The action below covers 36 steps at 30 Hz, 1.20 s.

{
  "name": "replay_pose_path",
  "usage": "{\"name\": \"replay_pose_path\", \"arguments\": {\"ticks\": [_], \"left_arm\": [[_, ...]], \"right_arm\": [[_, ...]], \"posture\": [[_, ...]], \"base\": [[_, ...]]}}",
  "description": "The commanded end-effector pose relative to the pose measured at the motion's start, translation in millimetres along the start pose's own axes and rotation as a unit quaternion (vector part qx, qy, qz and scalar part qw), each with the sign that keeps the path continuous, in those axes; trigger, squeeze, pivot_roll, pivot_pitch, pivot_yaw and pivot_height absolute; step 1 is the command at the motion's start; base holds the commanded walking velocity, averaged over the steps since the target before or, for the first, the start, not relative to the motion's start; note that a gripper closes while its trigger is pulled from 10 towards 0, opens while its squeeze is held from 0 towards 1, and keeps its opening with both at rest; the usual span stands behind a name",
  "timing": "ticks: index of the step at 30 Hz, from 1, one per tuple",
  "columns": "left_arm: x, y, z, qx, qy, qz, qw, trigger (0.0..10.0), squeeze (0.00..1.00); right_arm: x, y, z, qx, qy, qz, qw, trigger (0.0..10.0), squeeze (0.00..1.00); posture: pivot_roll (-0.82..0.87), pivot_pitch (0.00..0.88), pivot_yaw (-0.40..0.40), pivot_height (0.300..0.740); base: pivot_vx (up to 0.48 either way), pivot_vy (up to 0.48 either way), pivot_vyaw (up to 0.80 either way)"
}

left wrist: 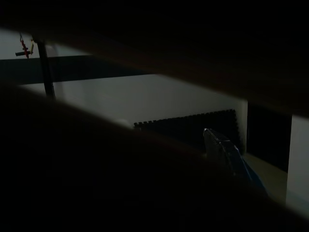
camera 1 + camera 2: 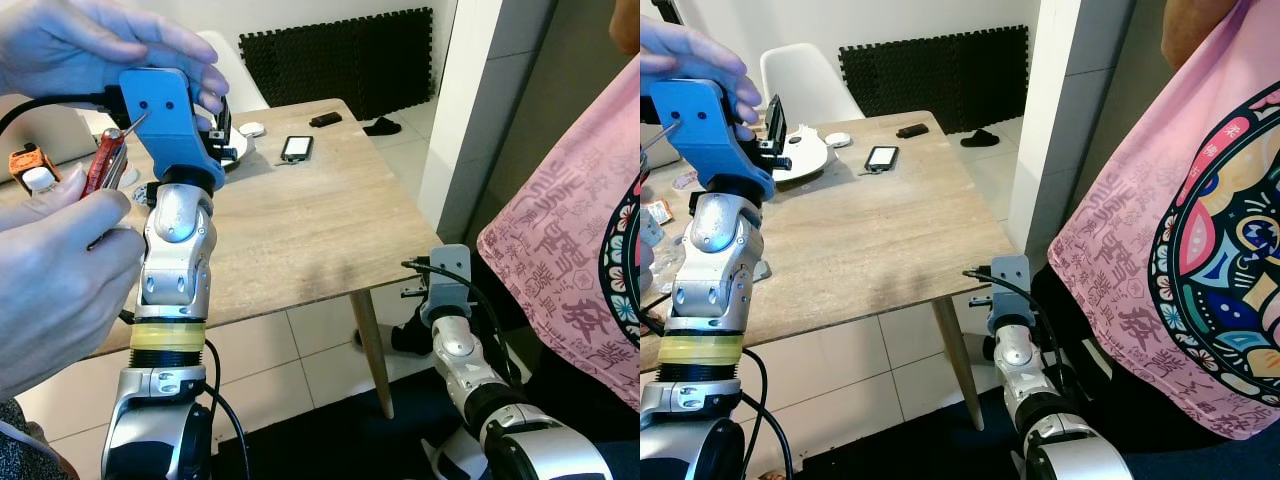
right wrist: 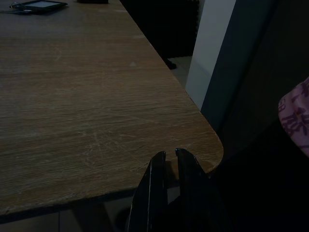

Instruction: Restocking fridge

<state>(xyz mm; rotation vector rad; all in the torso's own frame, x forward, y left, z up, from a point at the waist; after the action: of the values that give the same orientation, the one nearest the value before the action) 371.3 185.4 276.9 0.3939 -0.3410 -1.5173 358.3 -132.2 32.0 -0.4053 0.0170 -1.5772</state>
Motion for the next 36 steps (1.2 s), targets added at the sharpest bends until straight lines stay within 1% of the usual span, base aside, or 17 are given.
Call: {"name": "replay_pose_path", "arguments": {"ticks": [1,36], "left_arm": [[-1.4,-2.0,-8.9,-0.019,-0.002,0.004,1.0,10.0,0.0],[-1.1,-0.9,-8.2,-0.018,-0.001,0.002,1.0,10.0,0.0]], "right_arm": [[-3.1,-5.0,-15.8,-0.03,-0.003,0.005,1.0,10.0,0.0],[-4.8,-5.7,-17.0,-0.032,-0.004,0.007,0.999,10.0,0.0]], "posture": [[0.09,0.0,0.023,0.74],[0.09,0.0,0.024,0.74]], "base": [[0.0,0.0,0.0],[0.0,0.0,0.0]]}}
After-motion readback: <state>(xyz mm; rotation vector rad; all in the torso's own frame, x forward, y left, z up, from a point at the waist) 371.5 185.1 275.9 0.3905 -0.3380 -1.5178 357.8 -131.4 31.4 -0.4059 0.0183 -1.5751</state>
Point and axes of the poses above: a point about 5 cm out from each wrist's last joint towards the gripper, its own y axis pointing out of the wrist towards the gripper, its own z axis along the axis of the wrist's last joint, x = y × z, the point moved 3 cm from there along y, pointing out of the wrist towards the gripper, and after that the axes turned 3 degrees about -y, right-handed, at the moved point
